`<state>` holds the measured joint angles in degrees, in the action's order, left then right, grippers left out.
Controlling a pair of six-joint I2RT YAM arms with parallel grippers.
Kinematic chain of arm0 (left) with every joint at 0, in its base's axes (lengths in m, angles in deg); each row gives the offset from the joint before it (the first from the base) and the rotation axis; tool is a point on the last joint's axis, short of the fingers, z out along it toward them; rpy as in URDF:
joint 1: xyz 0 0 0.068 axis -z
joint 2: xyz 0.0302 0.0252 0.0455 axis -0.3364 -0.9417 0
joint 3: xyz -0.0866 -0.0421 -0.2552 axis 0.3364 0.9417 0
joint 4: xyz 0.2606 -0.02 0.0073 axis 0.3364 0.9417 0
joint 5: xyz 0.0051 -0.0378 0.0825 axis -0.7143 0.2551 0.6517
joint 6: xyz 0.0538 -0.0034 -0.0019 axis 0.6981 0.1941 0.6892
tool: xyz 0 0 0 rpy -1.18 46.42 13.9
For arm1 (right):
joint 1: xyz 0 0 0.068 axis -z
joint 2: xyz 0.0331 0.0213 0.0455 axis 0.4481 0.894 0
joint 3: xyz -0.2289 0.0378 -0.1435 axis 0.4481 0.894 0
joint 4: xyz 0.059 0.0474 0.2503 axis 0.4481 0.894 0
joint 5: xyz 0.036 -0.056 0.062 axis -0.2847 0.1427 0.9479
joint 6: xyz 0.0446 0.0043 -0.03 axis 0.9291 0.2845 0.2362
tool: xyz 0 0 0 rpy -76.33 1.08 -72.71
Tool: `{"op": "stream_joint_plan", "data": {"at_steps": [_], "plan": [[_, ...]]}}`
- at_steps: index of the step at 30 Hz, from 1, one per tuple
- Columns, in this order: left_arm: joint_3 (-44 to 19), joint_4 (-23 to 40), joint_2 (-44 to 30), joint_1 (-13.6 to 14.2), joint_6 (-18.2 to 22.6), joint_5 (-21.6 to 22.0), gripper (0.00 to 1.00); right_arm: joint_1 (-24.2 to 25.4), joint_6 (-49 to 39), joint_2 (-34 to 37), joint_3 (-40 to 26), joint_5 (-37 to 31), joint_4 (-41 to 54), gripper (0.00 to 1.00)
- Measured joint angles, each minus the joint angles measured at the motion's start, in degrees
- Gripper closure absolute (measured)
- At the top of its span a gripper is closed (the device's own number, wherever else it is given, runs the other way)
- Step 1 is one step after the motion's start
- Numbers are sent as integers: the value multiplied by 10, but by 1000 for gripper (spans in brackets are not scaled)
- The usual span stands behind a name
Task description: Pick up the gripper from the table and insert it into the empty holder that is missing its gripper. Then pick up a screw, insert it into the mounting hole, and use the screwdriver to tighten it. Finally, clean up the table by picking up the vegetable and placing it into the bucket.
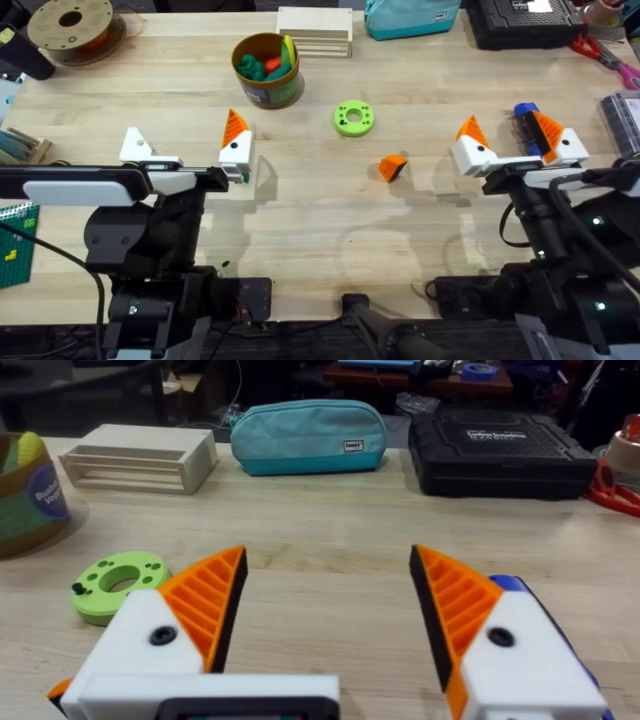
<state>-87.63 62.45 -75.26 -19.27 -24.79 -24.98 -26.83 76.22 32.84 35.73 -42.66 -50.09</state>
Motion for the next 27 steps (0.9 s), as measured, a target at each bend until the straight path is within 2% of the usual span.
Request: {"op": "stream_joint_plan", "data": {"at_steps": [11, 15, 19, 23, 27], "plan": [[0, -4, 0, 0, 4, 1, 14, 0, 0, 0, 0, 0, -27, 53], [-18, 49, 0, 0, 11, -1, 14, 0, 6, 0, -7, 0, -19, 52], [-111, 149, -31, 0, 24, -4, 14, 0, 36, 21, -74, 0, 99, 52], [-249, 268, -118, 0, 30, -35, 14, 0, 56, 78, -202, 0, 234, 52], [-383, 401, -240, 0, 32, -69, 13, 0, 64, 169, -356, 3, 383, 52]]}}
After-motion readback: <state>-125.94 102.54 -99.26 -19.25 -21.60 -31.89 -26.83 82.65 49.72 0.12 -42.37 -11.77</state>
